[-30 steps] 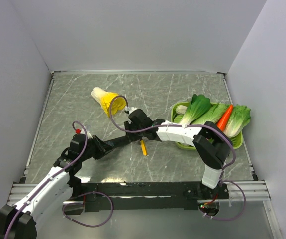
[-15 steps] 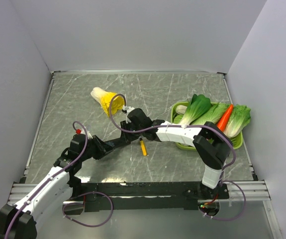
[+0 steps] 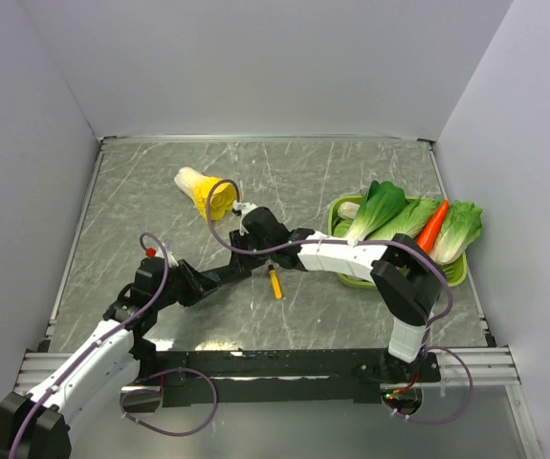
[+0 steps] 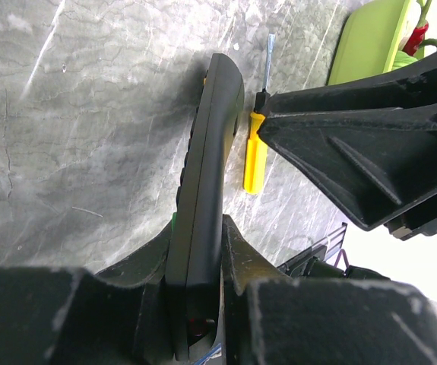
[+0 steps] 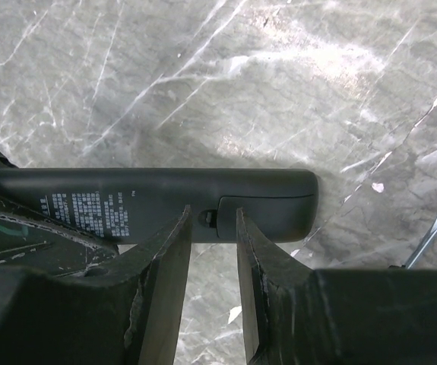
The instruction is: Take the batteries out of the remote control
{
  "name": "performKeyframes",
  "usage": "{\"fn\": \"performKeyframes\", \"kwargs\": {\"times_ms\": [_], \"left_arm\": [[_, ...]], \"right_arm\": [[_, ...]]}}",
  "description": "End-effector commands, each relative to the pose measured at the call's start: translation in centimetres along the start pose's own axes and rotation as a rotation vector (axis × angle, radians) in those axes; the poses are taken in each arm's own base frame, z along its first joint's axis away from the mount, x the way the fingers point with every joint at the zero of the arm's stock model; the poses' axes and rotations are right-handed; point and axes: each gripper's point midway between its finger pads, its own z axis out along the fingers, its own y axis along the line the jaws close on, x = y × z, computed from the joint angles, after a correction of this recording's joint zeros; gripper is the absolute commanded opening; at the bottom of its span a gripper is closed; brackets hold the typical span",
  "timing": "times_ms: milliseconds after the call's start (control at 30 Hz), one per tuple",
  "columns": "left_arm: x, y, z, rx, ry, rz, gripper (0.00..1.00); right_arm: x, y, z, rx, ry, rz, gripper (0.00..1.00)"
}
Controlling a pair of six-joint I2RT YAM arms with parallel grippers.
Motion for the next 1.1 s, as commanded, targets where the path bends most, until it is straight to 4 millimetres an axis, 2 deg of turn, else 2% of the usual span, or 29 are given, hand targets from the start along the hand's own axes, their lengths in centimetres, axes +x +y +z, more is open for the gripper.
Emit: {"fn": "performKeyframes", "kwargs": {"times_ms": [0, 533, 767, 1067], "left_arm": [[1.2, 2.0, -0.2, -0.078, 0.045, 0.007, 0.01], [1.1, 2.1, -0.1, -0.08, 0.042, 0.006, 0.01], [1.1, 2.1, -0.1, -0.083, 0.041, 0.007, 0.01], [1.1, 2.0, -0.2, -0.079, 0.041, 0.008, 0.01]], "right_arm": [[-0.4, 0.4, 0.9, 0.008, -0.004, -0.005, 0.38], [0.7, 0.9, 1.4, 0.021, 0.024, -0.014, 0.37], [1.3, 0.0, 1.3, 0.06, 0.042, -0.013, 0.36], [2.0, 0.1, 1.3, 0.069, 0.062, -0.019, 0.36]]}}
